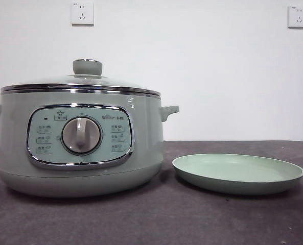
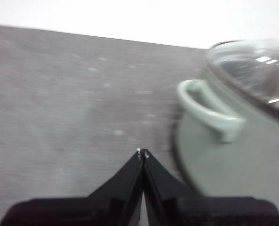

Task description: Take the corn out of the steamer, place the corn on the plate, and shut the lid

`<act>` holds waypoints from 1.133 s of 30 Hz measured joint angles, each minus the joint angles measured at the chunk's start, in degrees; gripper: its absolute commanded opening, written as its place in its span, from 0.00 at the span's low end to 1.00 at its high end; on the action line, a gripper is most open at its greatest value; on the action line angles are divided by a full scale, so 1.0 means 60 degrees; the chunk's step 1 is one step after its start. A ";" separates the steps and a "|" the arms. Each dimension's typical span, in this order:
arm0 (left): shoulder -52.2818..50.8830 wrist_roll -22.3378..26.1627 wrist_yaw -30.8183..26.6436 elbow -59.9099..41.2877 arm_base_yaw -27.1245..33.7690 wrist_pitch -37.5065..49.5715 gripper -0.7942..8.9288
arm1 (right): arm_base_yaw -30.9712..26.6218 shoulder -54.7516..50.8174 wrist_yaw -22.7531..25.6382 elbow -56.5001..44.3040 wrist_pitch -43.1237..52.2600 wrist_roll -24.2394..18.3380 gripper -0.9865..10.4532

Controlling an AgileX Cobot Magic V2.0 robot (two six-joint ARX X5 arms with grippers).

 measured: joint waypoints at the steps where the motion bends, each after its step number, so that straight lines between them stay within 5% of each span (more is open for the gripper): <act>1: 0.0000 -0.0419 0.0408 0.0000 0.0000 0.0033 0.08 | 0.0000 0.0000 0.0000 0.0000 0.0000 0.0532 0.09; 7: 0.0000 -0.1763 0.1872 -0.0004 0.0000 0.0186 0.08 | 0.0000 0.0000 0.0007 0.0000 0.0018 0.2422 0.09; 16: 0.0073 -0.2014 0.2299 0.0280 0.0000 -0.0299 0.07 | 0.0000 0.0284 -0.0007 0.0415 -0.0510 0.2812 0.08; 27: 0.1971 -0.1679 0.2685 0.2459 0.0000 -0.0772 0.07 | 0.0000 0.2732 -0.0951 0.3045 -0.1107 0.1960 0.08; 34: 0.3945 -0.0474 0.3708 0.4408 0.0000 -0.0984 0.07 | -0.0007 0.5045 -0.2667 0.5158 -0.1803 0.0852 0.08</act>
